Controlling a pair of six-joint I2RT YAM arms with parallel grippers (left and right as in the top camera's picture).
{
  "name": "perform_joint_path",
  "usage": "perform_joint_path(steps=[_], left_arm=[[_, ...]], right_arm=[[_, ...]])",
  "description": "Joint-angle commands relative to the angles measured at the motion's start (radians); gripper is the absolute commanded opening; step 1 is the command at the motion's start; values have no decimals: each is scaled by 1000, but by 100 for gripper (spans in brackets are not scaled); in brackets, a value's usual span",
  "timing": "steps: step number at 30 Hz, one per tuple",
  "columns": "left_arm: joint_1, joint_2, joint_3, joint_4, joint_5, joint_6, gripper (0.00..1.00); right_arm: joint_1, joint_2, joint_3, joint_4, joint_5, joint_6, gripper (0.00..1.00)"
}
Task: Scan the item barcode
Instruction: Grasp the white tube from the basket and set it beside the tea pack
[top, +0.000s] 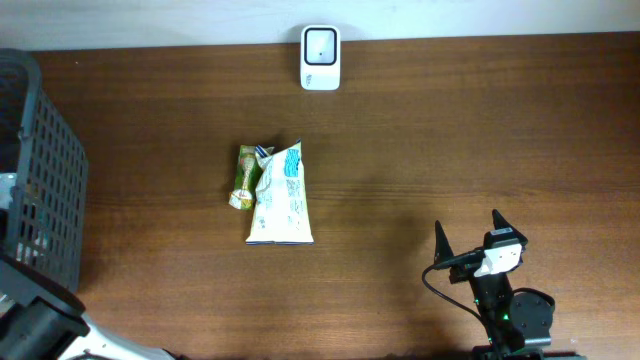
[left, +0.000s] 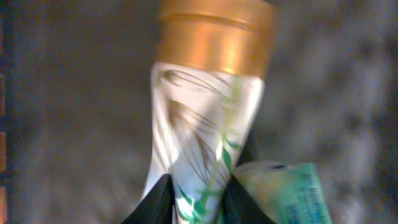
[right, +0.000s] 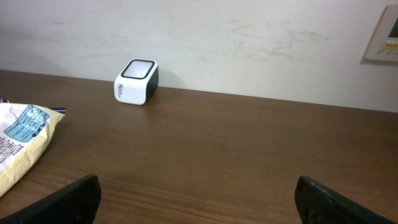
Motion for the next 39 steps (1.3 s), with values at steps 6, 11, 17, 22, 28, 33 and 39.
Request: perform_joint_path(steps=[6, 11, 17, 22, 28, 33, 39], left_arm=[[-9, 23, 74, -62, 0, -386, 0], [-35, -146, 243, -63, -11, -547, 0], [-128, -425, 417, -56, 68, -848, 0], [-433, -535, 411, -262, 71, -973, 0], [-791, -370, 184, -419, 14, -972, 0], [-909, -151, -18, -238, 14, -995, 0], [-915, -70, -23, -153, -25, -1017, 75]], right_arm=[[-2, -6, -5, -6, 2, 8, 98], [-2, -6, -5, -6, 2, 7, 98], [-2, -6, -5, -6, 2, 8, 99], [-2, -6, -5, -6, 2, 8, 98], [-2, -6, -5, -6, 2, 8, 99], [-2, -6, -5, -6, 2, 7, 98], [-2, -6, -5, -6, 2, 8, 98]])
